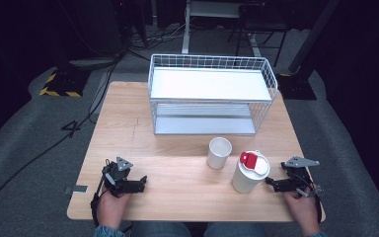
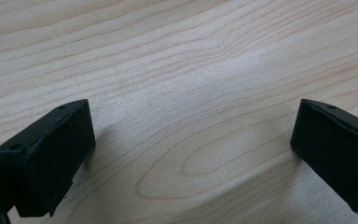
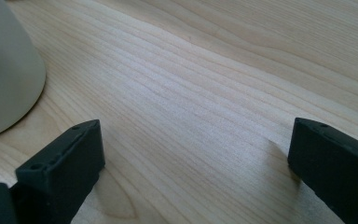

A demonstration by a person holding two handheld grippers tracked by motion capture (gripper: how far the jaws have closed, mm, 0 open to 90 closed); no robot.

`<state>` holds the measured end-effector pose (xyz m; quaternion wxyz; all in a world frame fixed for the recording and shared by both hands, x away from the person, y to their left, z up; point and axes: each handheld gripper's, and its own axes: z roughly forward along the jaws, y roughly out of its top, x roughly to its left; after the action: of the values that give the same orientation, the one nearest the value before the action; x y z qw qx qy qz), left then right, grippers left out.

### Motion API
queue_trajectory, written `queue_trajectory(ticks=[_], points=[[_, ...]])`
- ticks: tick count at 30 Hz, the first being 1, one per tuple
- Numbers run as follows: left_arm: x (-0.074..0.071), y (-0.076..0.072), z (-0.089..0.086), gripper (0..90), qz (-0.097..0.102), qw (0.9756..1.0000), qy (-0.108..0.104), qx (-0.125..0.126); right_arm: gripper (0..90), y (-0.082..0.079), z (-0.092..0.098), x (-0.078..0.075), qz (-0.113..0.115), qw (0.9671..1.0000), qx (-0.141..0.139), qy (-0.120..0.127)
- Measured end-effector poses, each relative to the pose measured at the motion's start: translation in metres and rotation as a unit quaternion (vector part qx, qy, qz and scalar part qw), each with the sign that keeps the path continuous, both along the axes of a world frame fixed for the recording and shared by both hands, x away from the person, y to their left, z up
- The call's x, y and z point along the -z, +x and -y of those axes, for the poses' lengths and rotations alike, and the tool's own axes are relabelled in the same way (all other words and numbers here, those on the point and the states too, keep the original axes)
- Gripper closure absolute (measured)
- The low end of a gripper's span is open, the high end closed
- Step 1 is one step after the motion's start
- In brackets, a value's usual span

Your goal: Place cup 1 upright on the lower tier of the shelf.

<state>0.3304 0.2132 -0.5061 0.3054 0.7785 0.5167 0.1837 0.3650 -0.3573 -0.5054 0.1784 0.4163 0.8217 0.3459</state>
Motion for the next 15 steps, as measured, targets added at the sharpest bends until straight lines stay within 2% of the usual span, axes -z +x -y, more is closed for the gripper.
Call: queue_trajectory(ticks=[7,14,15], points=[[0.0,0.0,0.0001,0.3,0.0,1.0,0.0,-0.001,3.9,0.0001,0.0,0.0,0.0,1.0,0.004,0.0],[-0.0054,0.0005,0.0002,0.3,-0.018,0.9998,-0.007,0.002,3.9,0.0,-0.0005,0.0,0.0,1.0,0.009,-0.001],[-0.0073,0.0003,0.0006,0.3,-0.013,0.9999,-0.007,0.003,3.9,0.0,-0.0005,0.0,0.0,1.0,0.008,-0.001]])
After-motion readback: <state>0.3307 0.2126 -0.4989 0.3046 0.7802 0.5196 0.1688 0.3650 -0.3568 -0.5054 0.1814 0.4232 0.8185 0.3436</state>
